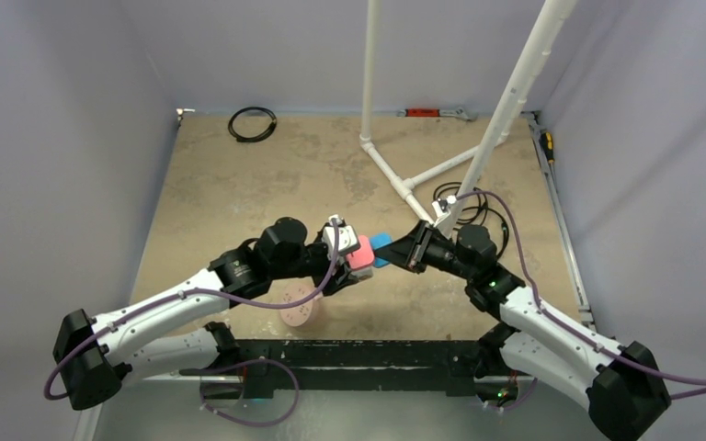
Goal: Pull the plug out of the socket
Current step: Remove the plug from the socket.
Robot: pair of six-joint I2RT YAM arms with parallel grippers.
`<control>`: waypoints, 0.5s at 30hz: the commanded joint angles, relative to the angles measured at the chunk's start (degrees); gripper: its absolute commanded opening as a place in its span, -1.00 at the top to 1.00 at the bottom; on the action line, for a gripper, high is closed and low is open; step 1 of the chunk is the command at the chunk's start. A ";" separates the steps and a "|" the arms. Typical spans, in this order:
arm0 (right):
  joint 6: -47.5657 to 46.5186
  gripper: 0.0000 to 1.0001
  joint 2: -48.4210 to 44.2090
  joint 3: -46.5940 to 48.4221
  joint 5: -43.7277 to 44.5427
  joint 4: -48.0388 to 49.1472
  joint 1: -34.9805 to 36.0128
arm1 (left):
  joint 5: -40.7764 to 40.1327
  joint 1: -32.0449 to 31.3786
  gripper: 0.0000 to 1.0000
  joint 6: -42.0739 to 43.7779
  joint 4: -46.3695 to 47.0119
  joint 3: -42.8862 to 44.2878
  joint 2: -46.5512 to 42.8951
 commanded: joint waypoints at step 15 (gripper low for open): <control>-4.03 1.00 -2.84 0.54 6.20 -1.92 -1.03 | 4.93 5.19 1.00 -2.25 1.90 0.78 -4.94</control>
